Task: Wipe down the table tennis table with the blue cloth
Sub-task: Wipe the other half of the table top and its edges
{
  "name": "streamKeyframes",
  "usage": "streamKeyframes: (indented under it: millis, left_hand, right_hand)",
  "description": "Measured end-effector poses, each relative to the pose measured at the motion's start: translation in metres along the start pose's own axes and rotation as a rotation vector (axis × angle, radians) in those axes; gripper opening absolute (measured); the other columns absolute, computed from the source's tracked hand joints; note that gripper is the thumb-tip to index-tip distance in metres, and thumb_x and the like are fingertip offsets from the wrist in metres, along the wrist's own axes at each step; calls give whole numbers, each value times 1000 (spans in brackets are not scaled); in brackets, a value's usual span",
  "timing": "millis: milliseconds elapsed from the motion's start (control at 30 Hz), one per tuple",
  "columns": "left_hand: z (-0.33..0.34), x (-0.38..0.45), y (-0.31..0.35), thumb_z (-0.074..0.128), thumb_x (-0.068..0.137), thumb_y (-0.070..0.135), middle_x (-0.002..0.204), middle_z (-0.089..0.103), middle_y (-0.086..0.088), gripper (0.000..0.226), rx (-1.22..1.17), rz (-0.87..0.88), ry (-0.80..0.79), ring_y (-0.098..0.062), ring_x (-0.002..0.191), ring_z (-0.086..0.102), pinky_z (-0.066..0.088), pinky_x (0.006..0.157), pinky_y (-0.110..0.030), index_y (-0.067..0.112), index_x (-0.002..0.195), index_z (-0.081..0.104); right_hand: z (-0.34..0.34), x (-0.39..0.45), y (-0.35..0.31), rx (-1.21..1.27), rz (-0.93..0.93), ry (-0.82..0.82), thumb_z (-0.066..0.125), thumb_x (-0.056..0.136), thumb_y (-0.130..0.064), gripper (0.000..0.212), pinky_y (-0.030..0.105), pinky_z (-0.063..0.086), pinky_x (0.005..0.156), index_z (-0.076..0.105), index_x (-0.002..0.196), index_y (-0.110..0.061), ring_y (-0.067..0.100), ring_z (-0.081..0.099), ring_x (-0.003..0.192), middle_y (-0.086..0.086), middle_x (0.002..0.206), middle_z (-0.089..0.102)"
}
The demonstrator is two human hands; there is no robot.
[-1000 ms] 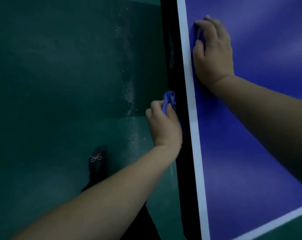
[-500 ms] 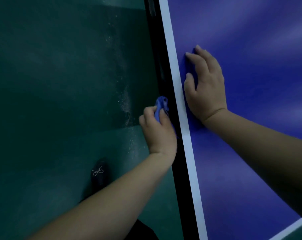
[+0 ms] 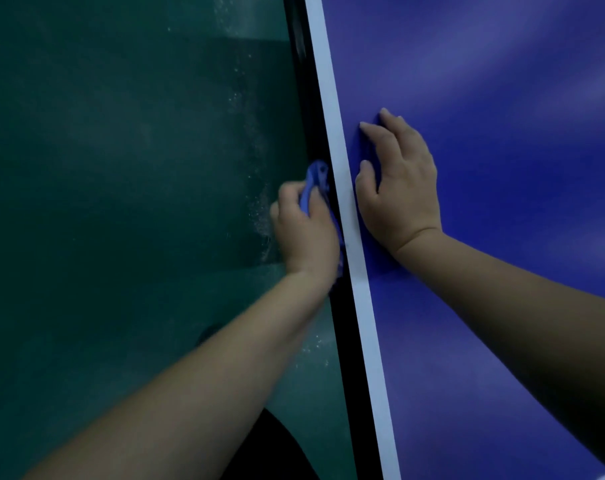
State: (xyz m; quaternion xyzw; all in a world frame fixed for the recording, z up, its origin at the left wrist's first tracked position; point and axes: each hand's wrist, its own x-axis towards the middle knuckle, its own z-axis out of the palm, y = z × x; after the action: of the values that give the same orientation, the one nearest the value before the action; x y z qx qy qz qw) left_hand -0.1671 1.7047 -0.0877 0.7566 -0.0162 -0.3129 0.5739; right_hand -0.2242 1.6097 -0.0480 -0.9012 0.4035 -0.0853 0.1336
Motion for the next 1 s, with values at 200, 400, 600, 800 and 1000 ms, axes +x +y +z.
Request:
streamKeyframes:
  millis: [200,400,600,800,1000]
  left_hand:
    - [13,66,22,44,101,27,112,59,-20,12,21,-45,-33,-21,75,54,43,64,-27,21,93,49]
    - [-5,-2,-12,47,100,26,106,59,-20,14,-17,-37,-62,-28,80,59,47,67,-31,27,86,49]
    - [18,90,49,45,101,24,108,60,-22,18,-53,76,-51,-18,69,55,40,51,-16,22,83,48]
    - [14,70,25,51,97,8,101,44,-10,12,-22,159,-47,-7,74,45,36,71,-15,3,102,61]
    - [32,154,81,53,97,11,100,43,-6,10,-78,256,-32,2,76,46,36,70,-1,6,101,61]
  right_hand:
    - [1,-1,-1,25,-4,14,44,93,-22,46,41,23,116,47,139,-18,23,29,141,4,152,36]
    - [1,-1,1,45,-4,12,41,97,-18,44,40,20,117,47,140,-18,22,26,143,4,153,35]
    - [0,12,4,56,0,44,43,95,-12,38,31,29,110,57,130,-17,22,39,132,2,141,48]
    - [1,103,-3,10,-6,70,43,93,-11,39,30,32,110,59,127,-19,19,39,130,0,140,48]
    - [11,210,-9,12,51,45,37,94,-20,45,29,24,115,48,137,-22,17,30,139,0,151,35]
